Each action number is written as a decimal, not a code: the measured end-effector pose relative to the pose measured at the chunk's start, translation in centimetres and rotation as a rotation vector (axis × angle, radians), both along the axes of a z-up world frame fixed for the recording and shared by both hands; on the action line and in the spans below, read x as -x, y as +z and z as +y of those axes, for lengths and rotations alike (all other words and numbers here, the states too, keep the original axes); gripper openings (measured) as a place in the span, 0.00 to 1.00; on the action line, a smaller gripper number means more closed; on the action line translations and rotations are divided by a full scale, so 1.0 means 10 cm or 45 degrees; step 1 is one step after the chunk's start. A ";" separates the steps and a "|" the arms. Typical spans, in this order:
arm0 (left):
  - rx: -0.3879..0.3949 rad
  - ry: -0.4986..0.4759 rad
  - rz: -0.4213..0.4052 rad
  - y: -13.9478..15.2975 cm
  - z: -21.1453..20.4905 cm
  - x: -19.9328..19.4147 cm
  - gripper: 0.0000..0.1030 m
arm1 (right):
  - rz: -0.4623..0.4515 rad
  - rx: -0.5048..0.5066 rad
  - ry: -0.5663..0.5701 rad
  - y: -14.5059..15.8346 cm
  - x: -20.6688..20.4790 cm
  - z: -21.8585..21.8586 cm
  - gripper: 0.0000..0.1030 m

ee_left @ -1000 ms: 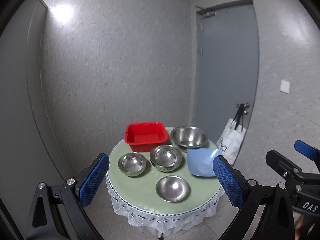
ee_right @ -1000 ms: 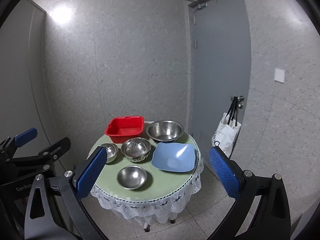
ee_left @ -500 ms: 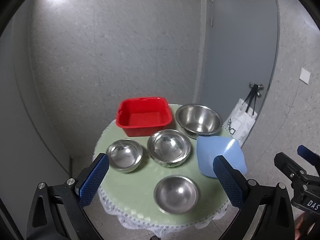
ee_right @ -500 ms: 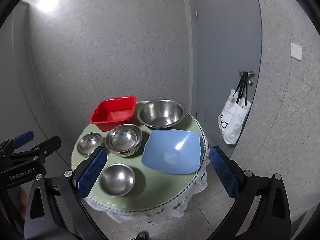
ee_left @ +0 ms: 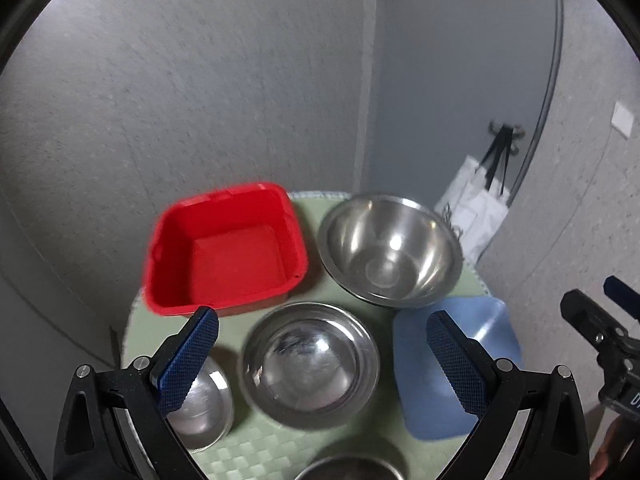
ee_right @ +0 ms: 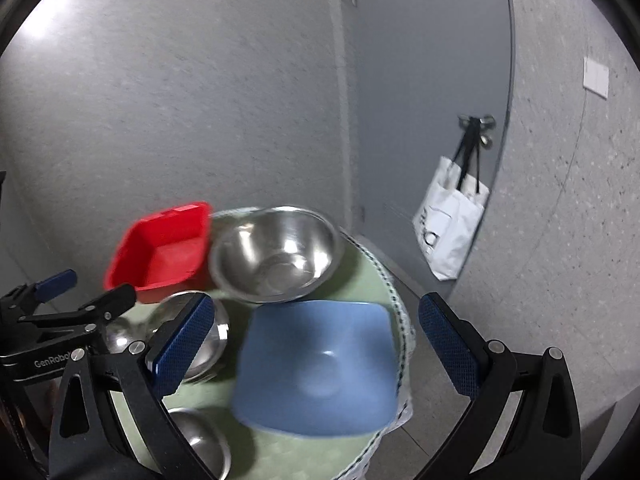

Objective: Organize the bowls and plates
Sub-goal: 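Grasp the large steel bowl rim with both grippers and lift it, then lower the steel bowl into the red basin and open both grippers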

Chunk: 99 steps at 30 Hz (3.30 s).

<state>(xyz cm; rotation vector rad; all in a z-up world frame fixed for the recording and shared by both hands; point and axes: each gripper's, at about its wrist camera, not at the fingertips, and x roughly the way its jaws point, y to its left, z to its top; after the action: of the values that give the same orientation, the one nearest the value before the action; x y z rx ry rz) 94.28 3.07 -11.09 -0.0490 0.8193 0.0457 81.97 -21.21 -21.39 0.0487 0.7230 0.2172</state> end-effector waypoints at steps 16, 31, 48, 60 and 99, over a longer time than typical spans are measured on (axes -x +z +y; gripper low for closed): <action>-0.038 0.168 0.311 -1.14 0.11 -2.04 0.86 | 0.487 -0.110 0.177 -1.33 -2.06 -0.01 0.77; -0.156 0.218 0.342 -1.54 -0.09 -2.70 0.62 | 0.689 -0.398 0.387 -1.82 -2.42 -0.06 0.16; 0.059 0.138 0.324 -1.97 0.20 -2.76 0.14 | 0.682 -0.484 0.322 -1.84 -2.41 -0.13 0.15; 0.188 0.122 0.083 -1.33 1.14 -2.30 0.14 | 0.460 -0.478 0.352 -0.95 -2.23 0.17 0.15; 0.265 0.425 0.253 -2.34 2.74 -2.01 0.52 | 0.348 -0.035 0.519 -1.02 -2.09 2.50 0.58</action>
<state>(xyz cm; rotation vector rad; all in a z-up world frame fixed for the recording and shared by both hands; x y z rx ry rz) 114.35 30.48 -34.45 -0.3831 1.0057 0.2839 102.84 3.75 -31.59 -0.0445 0.9997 0.6187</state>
